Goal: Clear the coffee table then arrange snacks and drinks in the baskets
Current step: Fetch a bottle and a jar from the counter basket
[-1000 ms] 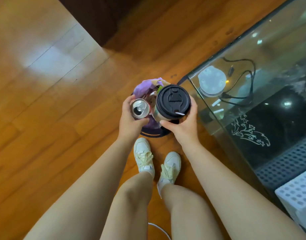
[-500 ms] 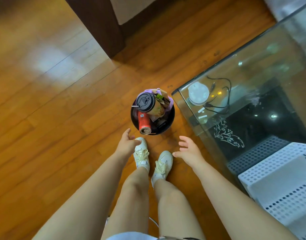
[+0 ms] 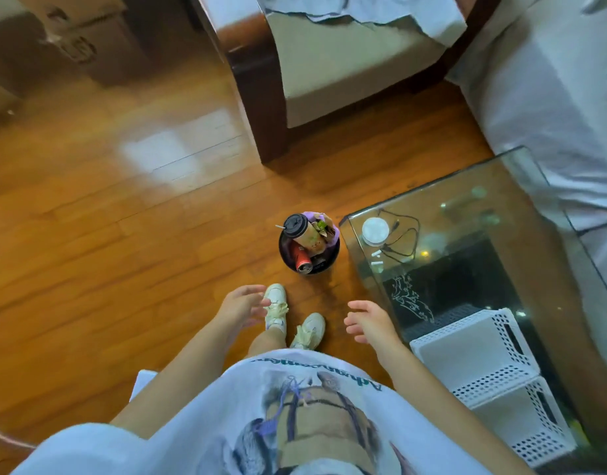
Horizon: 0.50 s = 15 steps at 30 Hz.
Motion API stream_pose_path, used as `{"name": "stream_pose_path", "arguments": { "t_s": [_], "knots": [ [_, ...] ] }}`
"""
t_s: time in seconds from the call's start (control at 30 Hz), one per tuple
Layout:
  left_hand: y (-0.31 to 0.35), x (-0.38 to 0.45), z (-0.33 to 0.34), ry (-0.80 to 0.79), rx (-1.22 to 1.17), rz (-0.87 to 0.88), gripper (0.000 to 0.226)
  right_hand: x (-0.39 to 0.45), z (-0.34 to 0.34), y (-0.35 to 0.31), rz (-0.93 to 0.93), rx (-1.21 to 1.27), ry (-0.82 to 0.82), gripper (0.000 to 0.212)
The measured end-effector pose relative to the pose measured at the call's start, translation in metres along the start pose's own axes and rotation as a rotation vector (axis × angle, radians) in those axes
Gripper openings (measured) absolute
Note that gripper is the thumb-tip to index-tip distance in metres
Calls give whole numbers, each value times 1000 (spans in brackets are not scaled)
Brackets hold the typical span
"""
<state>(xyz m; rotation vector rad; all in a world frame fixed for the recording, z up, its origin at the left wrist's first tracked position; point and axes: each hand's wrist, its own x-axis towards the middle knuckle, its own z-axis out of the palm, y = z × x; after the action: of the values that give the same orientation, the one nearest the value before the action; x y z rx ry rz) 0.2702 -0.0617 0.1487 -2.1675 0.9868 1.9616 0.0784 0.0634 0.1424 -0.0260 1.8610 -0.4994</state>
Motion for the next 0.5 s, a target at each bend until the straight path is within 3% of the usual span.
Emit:
{"name": "stream_pose_path", "arguments": {
  "t_s": [0.23, 0.5],
  "knots": [
    [-63, -68, -69, 150, -245, -16, 24, -44, 14, -3, -52, -205, -31, 10],
    [-160, -99, -157, 379, -675, -162, 27, -63, 118, -77, -210, -487, -219, 12]
  ]
}}
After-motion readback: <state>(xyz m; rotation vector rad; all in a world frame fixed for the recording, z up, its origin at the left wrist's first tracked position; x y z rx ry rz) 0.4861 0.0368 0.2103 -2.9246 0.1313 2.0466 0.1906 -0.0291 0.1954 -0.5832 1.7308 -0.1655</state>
